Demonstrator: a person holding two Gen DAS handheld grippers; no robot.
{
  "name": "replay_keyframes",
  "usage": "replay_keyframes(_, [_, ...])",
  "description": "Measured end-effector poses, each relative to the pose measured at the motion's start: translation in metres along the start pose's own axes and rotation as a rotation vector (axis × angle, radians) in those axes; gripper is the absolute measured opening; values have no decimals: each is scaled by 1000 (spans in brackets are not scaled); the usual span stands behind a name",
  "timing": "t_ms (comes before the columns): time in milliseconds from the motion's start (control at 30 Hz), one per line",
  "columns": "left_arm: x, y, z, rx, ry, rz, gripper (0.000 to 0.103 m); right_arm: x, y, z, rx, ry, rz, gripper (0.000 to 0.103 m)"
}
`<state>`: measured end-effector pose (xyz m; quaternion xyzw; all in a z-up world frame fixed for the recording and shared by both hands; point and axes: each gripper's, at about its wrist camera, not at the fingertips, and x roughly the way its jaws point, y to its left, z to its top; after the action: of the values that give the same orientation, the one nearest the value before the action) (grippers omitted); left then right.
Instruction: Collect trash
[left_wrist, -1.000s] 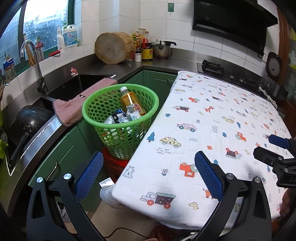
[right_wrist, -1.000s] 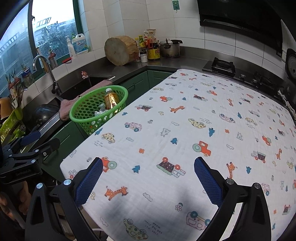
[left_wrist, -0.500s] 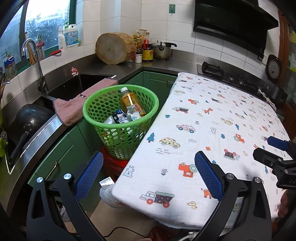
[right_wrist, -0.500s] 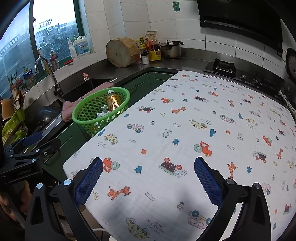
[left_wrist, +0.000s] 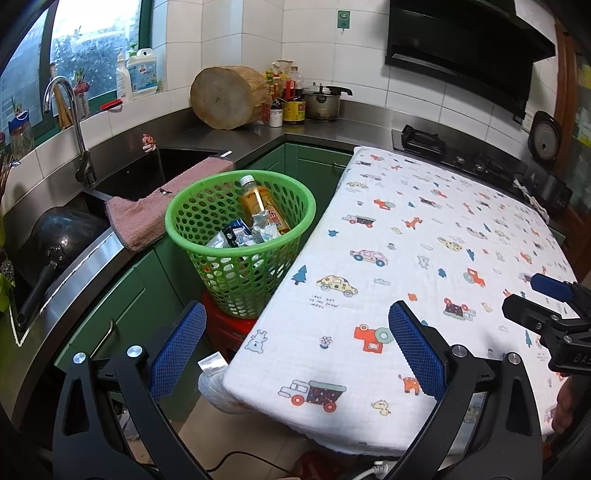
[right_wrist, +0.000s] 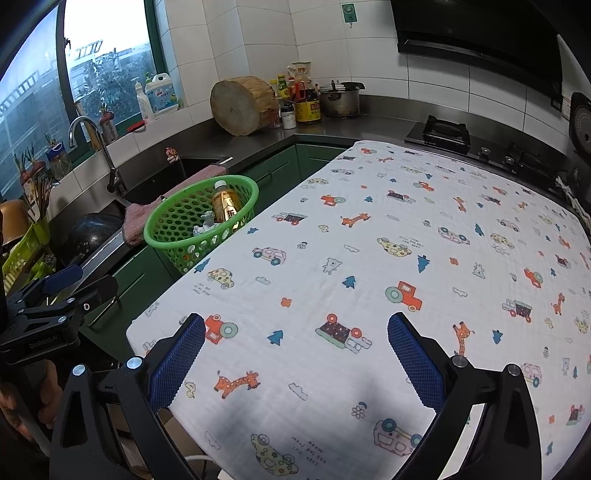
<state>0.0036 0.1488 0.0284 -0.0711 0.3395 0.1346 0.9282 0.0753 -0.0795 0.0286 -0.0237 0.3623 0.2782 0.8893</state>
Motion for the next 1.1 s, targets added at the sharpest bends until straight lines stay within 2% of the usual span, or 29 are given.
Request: replay_keyframes(1100, [-3,0,-1,-3,-11,6,98,1,11,0,-31,3,14,96])
